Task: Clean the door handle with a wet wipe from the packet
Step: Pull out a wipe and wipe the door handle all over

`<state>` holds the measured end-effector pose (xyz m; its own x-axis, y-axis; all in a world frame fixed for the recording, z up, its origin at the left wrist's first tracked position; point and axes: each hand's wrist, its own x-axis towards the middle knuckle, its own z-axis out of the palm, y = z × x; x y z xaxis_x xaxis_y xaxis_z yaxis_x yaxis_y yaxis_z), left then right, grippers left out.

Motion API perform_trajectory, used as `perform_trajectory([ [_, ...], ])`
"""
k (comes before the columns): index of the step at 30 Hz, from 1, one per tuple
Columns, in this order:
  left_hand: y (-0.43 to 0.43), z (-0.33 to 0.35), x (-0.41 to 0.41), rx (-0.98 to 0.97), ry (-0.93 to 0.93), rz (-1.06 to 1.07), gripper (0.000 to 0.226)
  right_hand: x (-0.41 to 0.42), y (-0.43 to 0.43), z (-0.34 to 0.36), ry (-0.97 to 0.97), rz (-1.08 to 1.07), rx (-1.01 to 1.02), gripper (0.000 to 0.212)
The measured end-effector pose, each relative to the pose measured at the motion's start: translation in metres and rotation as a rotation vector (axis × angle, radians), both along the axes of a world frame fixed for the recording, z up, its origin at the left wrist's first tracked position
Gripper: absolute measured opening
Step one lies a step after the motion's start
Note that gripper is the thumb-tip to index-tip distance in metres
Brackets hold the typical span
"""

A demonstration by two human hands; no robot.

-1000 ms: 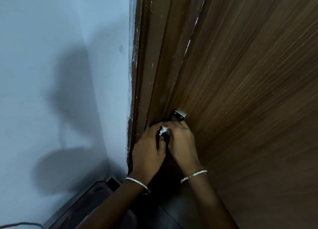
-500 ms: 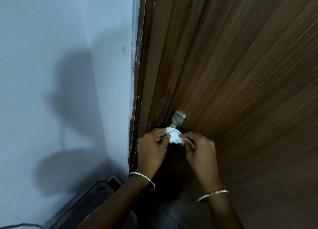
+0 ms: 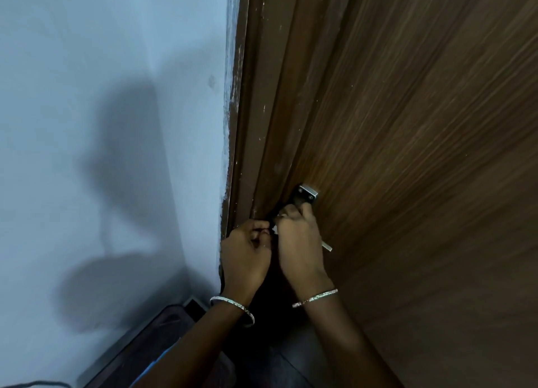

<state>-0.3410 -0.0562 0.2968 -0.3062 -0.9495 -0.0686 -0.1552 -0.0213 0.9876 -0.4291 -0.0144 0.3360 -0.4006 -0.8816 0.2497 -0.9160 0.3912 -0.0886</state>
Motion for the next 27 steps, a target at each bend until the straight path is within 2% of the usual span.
perform_trajectory([
  [5,0.001,0.003,0.000,-0.006,0.020,-0.050,0.022,0.000,0.030,-0.012,0.044,0.049,-0.019,0.031],
  [10,0.001,-0.001,-0.002,0.032,0.052,-0.105,0.023,-0.016,0.068,-0.028,-0.003,0.068,-0.311,0.032],
  [16,0.002,-0.007,-0.006,0.070,0.043,-0.137,0.023,-0.023,0.082,-0.026,-0.244,-0.116,-0.514,0.020],
  [19,0.002,-0.010,-0.005,0.071,0.031,-0.128,0.022,-0.021,0.072,-0.020,-0.199,-0.209,-0.471,0.028],
  [23,0.003,-0.009,-0.004,0.062,0.027,-0.113,0.024,-0.010,0.039,-0.017,-0.130,-0.262,-0.321,0.017],
  [27,0.002,-0.009,-0.002,0.076,0.033,-0.085,0.023,0.002,0.022,-0.019,-0.031,-0.194,-0.271,0.010],
])
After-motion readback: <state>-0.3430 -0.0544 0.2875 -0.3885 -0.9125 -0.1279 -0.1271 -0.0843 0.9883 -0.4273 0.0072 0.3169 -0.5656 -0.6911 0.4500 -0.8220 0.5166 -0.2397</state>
